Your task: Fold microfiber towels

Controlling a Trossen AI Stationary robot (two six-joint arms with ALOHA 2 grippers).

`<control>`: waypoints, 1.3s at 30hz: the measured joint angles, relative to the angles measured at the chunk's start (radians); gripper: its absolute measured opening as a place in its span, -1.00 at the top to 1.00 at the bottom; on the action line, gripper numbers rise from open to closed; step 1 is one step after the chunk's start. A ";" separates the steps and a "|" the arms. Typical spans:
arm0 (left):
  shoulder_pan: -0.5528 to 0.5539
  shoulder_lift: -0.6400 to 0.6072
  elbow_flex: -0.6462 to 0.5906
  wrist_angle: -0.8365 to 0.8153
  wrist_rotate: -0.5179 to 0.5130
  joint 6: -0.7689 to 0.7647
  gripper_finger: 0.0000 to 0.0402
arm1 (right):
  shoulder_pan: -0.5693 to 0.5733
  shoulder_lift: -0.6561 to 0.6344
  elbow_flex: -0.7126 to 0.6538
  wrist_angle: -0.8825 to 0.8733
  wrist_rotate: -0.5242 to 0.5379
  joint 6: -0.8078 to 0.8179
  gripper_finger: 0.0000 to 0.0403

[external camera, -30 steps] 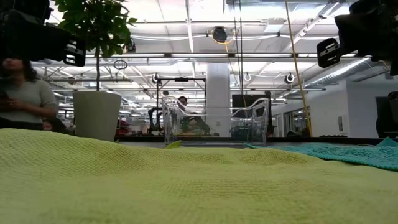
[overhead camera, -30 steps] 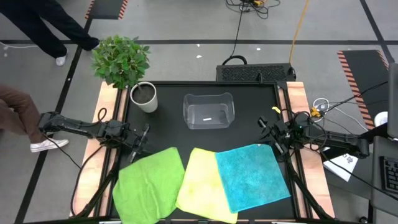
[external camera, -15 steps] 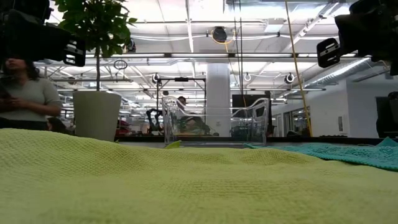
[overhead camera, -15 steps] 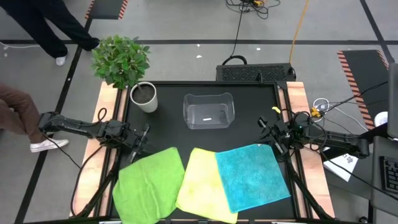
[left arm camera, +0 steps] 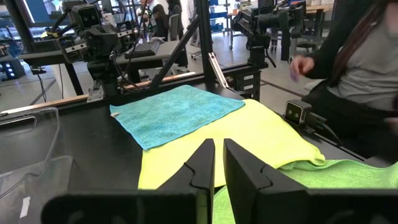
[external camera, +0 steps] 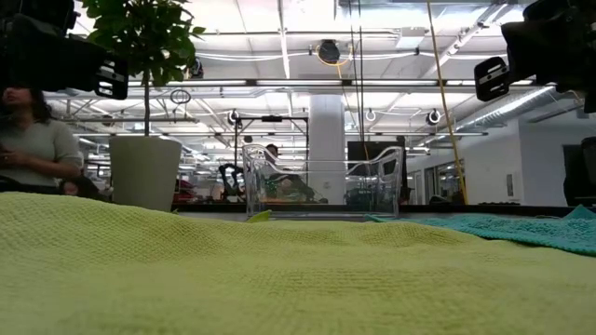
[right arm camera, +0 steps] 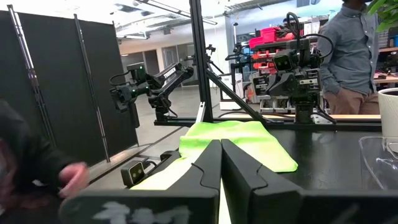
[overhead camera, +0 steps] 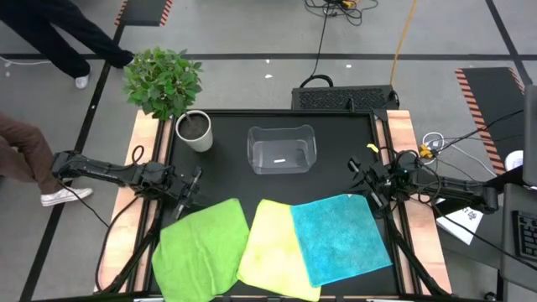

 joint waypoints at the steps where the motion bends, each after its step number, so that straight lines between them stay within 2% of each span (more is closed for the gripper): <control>1: 0.000 0.000 0.000 0.000 0.000 0.000 0.81 | 0.000 0.000 0.000 0.000 0.000 0.000 1.00; 18: 0.000 0.000 0.000 0.006 -0.003 0.004 0.81 | 0.000 0.000 0.000 0.000 0.000 -0.006 1.00; 23: 0.000 0.000 0.000 0.069 -0.047 0.006 0.81 | 0.000 0.000 0.000 0.000 0.000 -0.001 1.00; 33: 0.000 0.000 0.001 0.267 -0.051 0.006 0.81 | 0.000 0.000 0.000 0.038 0.000 -0.042 1.00; 39: 0.000 -0.001 0.001 0.329 -0.052 0.011 0.81 | 0.000 0.000 0.000 0.085 0.000 -0.005 1.00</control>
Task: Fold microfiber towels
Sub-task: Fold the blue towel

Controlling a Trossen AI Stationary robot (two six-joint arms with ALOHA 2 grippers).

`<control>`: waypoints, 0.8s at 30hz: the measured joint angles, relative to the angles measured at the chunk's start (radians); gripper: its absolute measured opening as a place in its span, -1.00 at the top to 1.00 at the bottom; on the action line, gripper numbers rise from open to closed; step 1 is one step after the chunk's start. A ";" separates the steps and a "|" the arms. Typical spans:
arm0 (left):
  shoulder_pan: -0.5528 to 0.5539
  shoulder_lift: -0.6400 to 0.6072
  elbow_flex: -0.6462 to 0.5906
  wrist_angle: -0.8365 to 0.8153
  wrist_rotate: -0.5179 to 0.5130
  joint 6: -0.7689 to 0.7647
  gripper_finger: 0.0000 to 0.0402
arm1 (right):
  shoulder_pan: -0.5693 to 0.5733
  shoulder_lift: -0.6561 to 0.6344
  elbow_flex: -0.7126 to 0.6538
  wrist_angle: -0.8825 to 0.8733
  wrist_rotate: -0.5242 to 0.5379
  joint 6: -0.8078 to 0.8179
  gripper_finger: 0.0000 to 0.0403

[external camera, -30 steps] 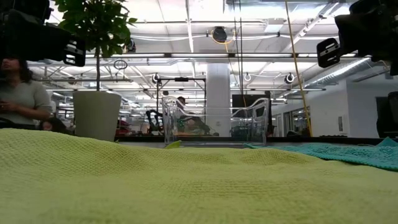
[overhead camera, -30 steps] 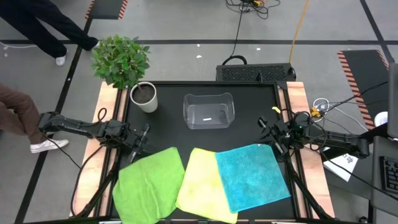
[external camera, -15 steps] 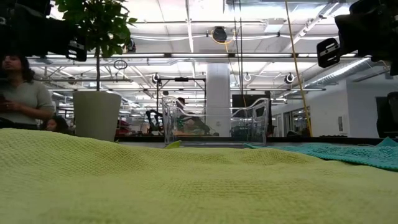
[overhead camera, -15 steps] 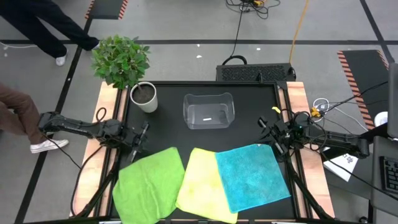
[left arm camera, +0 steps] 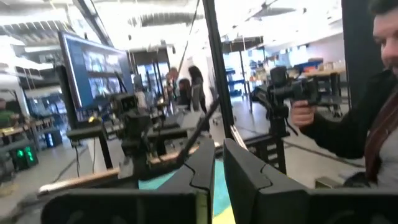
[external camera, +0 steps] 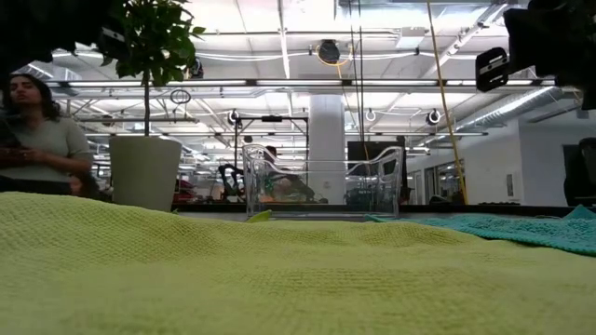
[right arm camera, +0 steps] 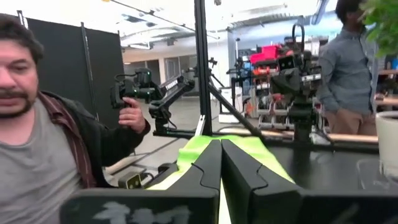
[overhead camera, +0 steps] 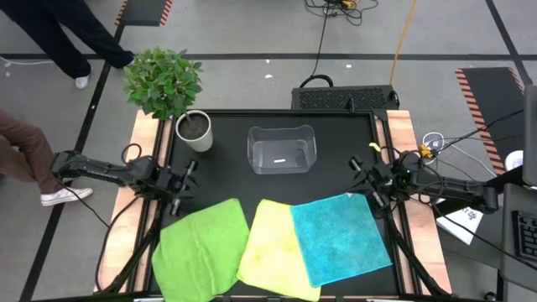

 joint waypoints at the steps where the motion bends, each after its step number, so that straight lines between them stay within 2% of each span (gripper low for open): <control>1: 0.000 0.001 0.000 0.006 0.000 0.021 0.81 | 0.000 0.000 0.000 0.010 0.000 -0.010 1.00; 9: 0.002 0.001 0.000 0.021 -0.059 0.086 0.81 | 0.000 0.000 0.000 0.017 0.000 -0.127 1.00; 19: 0.002 0.001 0.000 0.051 -0.056 0.043 0.81 | 0.000 0.000 0.000 0.012 0.000 -0.081 1.00; 24: 0.002 0.042 0.000 0.045 -0.157 0.017 0.81 | 0.000 0.000 0.000 0.000 -0.003 -0.075 1.00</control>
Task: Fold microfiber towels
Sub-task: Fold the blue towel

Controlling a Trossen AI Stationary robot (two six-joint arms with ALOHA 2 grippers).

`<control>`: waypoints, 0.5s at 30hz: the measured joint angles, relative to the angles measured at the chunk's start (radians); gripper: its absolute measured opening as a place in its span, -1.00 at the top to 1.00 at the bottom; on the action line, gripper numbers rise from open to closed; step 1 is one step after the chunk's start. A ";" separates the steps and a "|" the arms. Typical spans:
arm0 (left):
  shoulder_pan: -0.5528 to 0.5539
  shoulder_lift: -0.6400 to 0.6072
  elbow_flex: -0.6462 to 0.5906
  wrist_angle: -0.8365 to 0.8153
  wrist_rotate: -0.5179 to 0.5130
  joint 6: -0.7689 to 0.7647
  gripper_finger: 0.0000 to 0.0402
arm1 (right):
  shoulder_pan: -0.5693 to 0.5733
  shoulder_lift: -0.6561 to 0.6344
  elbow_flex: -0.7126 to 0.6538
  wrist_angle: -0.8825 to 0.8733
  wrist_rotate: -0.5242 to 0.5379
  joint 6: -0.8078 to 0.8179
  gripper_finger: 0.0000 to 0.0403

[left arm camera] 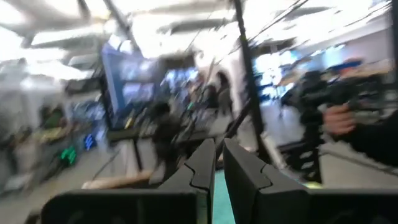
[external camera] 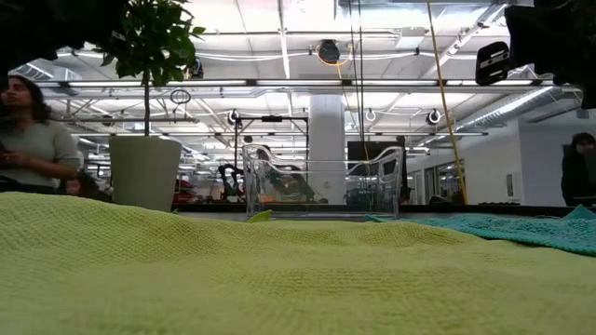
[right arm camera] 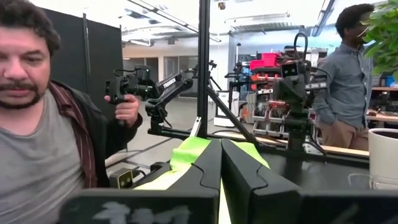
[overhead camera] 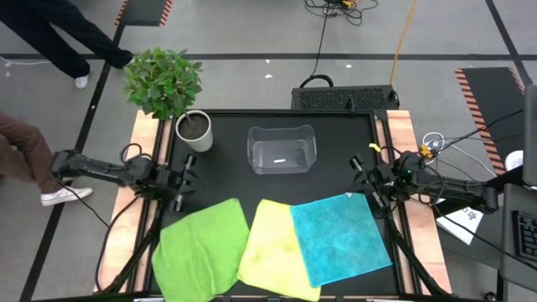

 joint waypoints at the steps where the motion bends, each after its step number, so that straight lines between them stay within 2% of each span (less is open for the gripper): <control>1: 0.000 0.021 0.000 -0.001 -0.038 -0.017 0.81 | 0.000 0.000 0.000 -0.002 0.000 -0.004 1.00; 5: 0.001 0.149 0.029 -0.001 -0.155 -0.082 0.81 | -0.008 0.000 0.000 -0.039 0.001 -0.031 1.00; 15: 0.000 0.596 0.268 0.005 -0.088 -0.128 0.81 | -0.047 0.002 0.000 -0.113 0.032 -0.109 1.00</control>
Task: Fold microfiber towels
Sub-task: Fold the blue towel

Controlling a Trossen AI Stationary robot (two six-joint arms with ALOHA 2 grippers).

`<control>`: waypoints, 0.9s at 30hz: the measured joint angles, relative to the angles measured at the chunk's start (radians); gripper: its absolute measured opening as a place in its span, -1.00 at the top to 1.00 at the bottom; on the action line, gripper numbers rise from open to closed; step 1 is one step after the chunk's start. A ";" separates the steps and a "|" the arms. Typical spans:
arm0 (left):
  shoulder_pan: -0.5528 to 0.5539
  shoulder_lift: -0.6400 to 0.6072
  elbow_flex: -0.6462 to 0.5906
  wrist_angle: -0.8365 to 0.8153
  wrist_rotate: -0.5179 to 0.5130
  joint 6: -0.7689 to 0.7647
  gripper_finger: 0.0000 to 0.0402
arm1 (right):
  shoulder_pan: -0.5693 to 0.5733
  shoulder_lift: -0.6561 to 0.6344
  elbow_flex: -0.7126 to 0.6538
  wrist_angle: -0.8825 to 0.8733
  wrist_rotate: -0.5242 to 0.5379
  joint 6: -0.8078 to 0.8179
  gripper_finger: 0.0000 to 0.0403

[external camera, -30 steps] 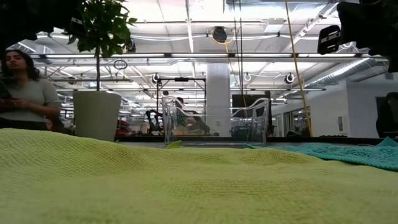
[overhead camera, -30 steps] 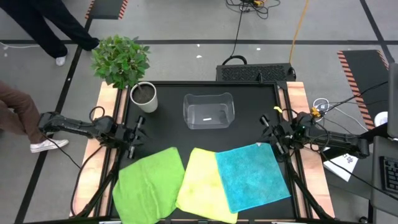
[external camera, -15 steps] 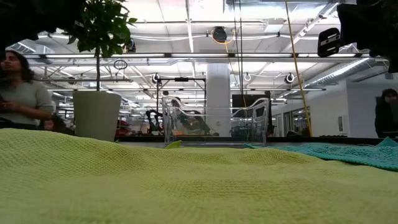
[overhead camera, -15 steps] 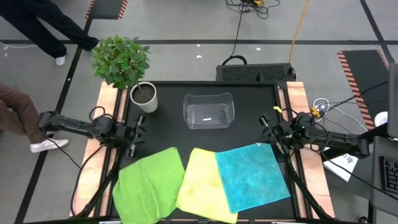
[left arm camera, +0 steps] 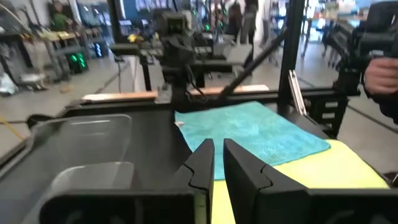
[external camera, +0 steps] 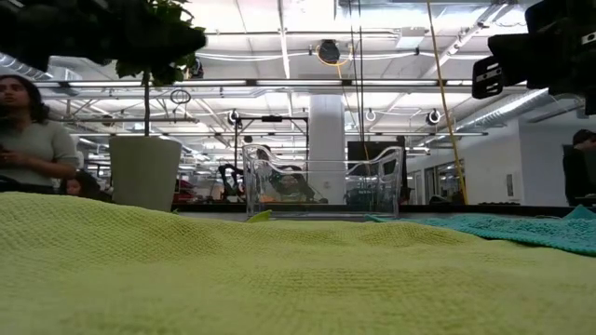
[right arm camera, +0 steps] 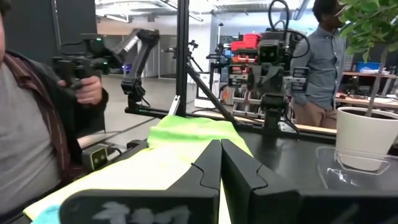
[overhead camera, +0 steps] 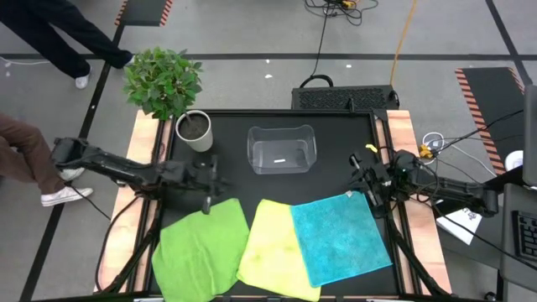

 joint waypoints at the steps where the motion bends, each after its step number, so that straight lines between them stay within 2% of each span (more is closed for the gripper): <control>1: 0.000 0.046 0.027 0.004 0.012 -0.001 0.81 | -0.003 0.000 0.000 0.000 0.000 -0.002 1.00; 8: -0.020 0.349 0.199 0.112 0.115 0.009 0.81 | -0.009 0.000 0.000 -0.002 -0.005 0.011 1.00; 13: -0.052 0.433 0.277 0.199 0.282 0.020 0.81 | -0.009 0.000 0.000 -0.004 -0.008 0.042 1.00; 16: -0.084 0.446 0.299 0.243 0.344 -0.009 0.81 | -0.009 0.000 0.000 -0.011 -0.009 0.055 1.00; 20: -0.136 0.483 0.324 0.245 0.320 -0.033 0.81 | -0.009 0.000 0.000 -0.015 -0.009 0.058 1.00; 27: -0.193 0.665 0.413 0.233 0.290 -0.078 0.81 | -0.009 0.000 0.000 -0.010 -0.009 0.062 1.00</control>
